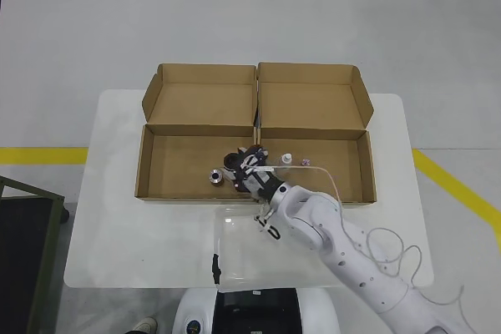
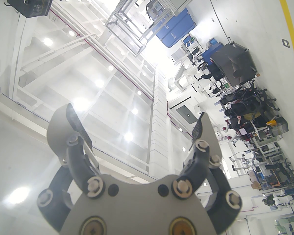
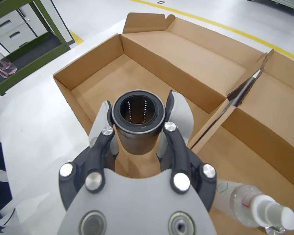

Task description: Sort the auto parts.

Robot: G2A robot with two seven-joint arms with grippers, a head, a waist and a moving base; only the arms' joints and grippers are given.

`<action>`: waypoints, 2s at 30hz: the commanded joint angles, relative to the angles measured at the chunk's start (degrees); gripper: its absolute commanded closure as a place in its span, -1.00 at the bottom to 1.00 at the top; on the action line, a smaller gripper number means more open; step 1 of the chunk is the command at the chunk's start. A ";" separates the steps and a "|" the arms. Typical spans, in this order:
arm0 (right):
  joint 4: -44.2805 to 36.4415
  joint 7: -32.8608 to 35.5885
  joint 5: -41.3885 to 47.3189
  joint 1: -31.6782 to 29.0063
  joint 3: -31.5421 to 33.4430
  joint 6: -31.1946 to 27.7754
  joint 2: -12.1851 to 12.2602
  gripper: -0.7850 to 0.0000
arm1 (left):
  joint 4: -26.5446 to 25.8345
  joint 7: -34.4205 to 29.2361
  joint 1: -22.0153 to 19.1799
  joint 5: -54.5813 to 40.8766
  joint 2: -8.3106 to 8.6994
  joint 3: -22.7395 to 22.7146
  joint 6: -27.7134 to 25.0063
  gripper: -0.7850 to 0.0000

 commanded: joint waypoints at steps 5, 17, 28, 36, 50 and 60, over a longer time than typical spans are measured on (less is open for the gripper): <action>3.01 2.02 -2.15 1.82 -1.35 1.00 -0.95 1.00 | 0.00 0.00 0.00 0.00 0.00 0.00 0.00 -1.00; 6.97 5.58 -2.07 3.92 -2.27 0.65 -2.57 1.00 | 0.00 0.00 0.00 0.00 0.00 0.00 0.00 -1.00; 8.99 7.27 -3.33 4.64 -2.92 0.80 -3.78 0.26 | 0.00 0.00 0.00 0.00 0.00 0.00 0.00 -1.00; 9.48 7.76 -4.19 4.36 -2.66 0.27 -4.31 -0.32 | 0.00 0.00 0.00 0.00 0.00 0.00 0.00 -1.00; -3.81 6.62 -4.86 0.40 2.11 -3.47 -3.52 -0.66 | 0.00 0.00 0.00 0.00 0.00 0.00 0.00 -1.00; -13.99 5.24 -6.20 -7.13 8.15 -6.35 -1.87 -1.00 | 0.00 0.00 0.00 0.00 0.00 0.00 0.00 -1.00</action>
